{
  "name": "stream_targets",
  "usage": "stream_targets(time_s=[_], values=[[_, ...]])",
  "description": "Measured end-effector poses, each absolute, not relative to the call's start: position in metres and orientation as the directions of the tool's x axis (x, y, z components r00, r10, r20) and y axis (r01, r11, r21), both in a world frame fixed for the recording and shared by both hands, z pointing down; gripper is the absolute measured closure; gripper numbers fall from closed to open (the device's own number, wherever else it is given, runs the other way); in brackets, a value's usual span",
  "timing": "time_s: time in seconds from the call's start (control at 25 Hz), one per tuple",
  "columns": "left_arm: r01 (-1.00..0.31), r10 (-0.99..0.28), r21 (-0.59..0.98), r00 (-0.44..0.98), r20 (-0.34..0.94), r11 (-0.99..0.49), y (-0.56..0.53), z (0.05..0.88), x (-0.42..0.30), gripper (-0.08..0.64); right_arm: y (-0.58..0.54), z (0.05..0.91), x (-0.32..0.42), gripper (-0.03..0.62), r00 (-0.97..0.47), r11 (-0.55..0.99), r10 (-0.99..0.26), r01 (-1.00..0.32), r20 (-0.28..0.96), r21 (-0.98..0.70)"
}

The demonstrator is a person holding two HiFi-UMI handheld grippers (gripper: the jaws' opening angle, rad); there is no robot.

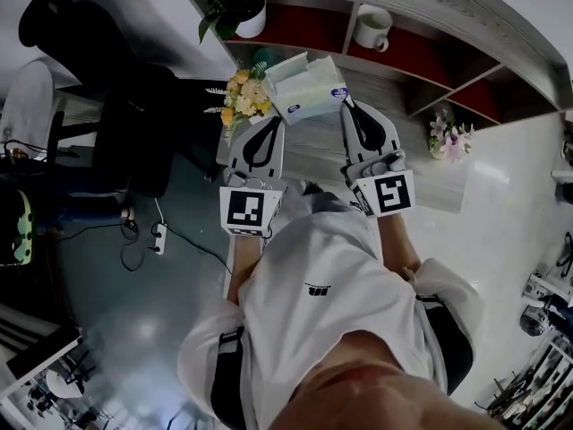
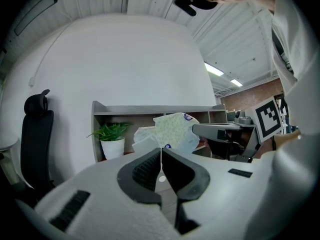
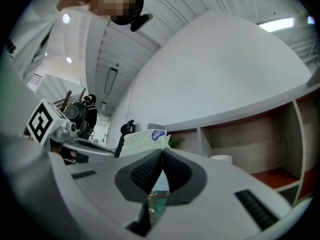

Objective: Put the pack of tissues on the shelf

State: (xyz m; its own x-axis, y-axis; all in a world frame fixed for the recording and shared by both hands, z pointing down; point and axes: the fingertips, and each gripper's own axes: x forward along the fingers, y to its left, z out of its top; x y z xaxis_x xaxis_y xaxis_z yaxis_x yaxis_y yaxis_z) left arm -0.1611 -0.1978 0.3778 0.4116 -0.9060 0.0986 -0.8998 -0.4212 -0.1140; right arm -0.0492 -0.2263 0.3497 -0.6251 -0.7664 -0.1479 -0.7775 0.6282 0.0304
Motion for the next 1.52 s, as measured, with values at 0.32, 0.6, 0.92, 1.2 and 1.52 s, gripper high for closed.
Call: stream_targets(time_s=[0.32,0.6,0.92,1.2,1.52], values=[[-0.892,-0.897,-0.112,0.428,0.111,-0.439,-0.234,0.381,-0.165,0.528,-0.262,0.357,-0.056,0.566,-0.62,0.622,-0.773,-0.782,-0.134,0.029],[-0.883,-0.888,-0.108,0.444,0.121,-0.457,-0.261,0.385,-0.163,0.528,-0.287,0.363,-0.06,0.566,-0.614,0.617,-0.779,-0.787,-0.127,0.019],[-0.879,-0.882,-0.109,0.45,0.137,-0.465,-0.287,0.39,-0.167,0.528,-0.312,0.373,-0.067,0.566,-0.611,0.615,-0.783,-0.789,-0.114,0.002],[-0.873,-0.875,-0.105,0.46,0.149,-0.477,-0.308,0.395,-0.168,0.528,-0.334,0.378,-0.071,0.566,-0.603,0.607,-0.79,-0.794,-0.111,-0.004],[-0.871,-0.869,-0.073,0.472,0.148,-0.485,-0.331,0.4,-0.169,0.528,-0.356,0.389,-0.075,0.566,-0.588,0.592,-0.803,-0.805,-0.098,-0.017]])
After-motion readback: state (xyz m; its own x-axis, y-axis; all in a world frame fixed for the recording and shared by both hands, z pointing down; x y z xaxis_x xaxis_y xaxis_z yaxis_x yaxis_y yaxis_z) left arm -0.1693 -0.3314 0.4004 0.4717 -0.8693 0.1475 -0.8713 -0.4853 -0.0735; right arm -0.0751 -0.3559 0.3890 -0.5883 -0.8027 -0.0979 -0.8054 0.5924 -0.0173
